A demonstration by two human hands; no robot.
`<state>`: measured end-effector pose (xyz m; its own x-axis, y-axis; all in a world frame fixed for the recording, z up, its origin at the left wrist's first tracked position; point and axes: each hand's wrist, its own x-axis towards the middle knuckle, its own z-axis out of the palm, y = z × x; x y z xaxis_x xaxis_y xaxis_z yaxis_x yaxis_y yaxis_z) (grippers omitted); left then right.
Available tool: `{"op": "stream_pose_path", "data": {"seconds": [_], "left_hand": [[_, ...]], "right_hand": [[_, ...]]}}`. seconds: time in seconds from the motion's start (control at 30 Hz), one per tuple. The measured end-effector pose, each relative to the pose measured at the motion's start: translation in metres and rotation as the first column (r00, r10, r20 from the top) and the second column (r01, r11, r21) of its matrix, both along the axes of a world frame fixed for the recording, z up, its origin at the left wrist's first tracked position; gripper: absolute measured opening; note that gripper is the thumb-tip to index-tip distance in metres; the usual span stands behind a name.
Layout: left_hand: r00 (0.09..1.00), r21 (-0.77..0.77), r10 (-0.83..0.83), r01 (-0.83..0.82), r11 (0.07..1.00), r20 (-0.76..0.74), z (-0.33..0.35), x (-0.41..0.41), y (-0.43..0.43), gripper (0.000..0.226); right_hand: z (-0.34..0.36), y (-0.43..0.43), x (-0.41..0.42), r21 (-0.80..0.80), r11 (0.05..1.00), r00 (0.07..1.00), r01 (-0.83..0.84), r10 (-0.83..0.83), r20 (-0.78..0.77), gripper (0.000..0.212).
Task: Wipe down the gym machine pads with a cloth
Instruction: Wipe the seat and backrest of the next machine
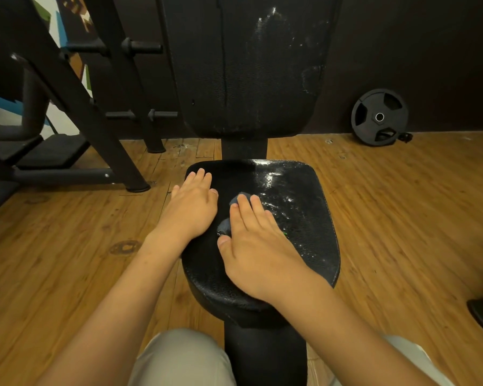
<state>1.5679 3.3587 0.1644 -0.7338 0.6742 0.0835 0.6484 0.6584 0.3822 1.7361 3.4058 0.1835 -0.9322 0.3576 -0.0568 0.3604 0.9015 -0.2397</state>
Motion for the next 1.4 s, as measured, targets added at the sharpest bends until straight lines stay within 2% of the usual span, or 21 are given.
{"op": "stream_pose_path", "data": {"seconds": [0.13,0.23,0.33,0.4,0.53,0.73,0.93,1.2,1.4], "left_hand": [[1.0,0.01,0.0,0.0,1.0,-0.005,0.001,0.001,-0.001,0.053],[1.0,0.019,-0.003,0.002,1.0,0.006,-0.002,-0.002,-0.001,0.053],[1.0,0.021,-0.008,0.008,1.0,0.013,-0.003,-0.003,-0.001,0.054],[1.0,0.021,-0.008,0.007,1.0,0.008,-0.004,-0.002,-0.001,0.054],[1.0,0.025,0.0,0.0,1.0,0.011,-0.005,-0.005,-0.001,0.054],[1.0,0.01,0.0,0.0,1.0,0.011,-0.002,-0.003,-0.001,0.054],[1.0,-0.003,-0.005,0.005,1.0,-0.003,-0.003,-0.003,-0.001,0.055],[1.0,-0.034,-0.015,0.015,0.999,-0.011,0.001,0.0,0.001,0.055],[0.997,-0.109,-0.021,0.012,0.994,-0.079,0.005,0.003,0.002,0.055]], "right_hand": [[0.007,-0.004,0.001,0.038,0.999,0.998,0.033,-0.035,0.058,0.065],[0.004,0.001,-0.018,0.088,0.993,0.997,0.075,-0.073,-0.022,0.065],[-0.003,0.005,-0.021,0.062,0.995,0.99,0.073,-0.064,-0.126,0.066],[-0.007,0.006,-0.015,0.038,0.998,0.989,0.058,-0.052,-0.14,0.065],[-0.007,0.018,-0.022,0.024,0.999,0.994,0.027,-0.024,-0.108,0.064],[-0.002,0.058,-0.064,0.012,0.998,0.997,0.063,-0.063,-0.046,0.064],[-0.009,0.051,-0.047,0.024,0.999,0.998,0.033,-0.032,-0.045,0.064],[-0.002,0.092,-0.114,0.022,0.995,0.993,0.1,-0.099,-0.06,0.063],[-0.001,0.104,-0.128,0.012,0.994,0.99,0.111,-0.11,-0.085,0.061]]}}
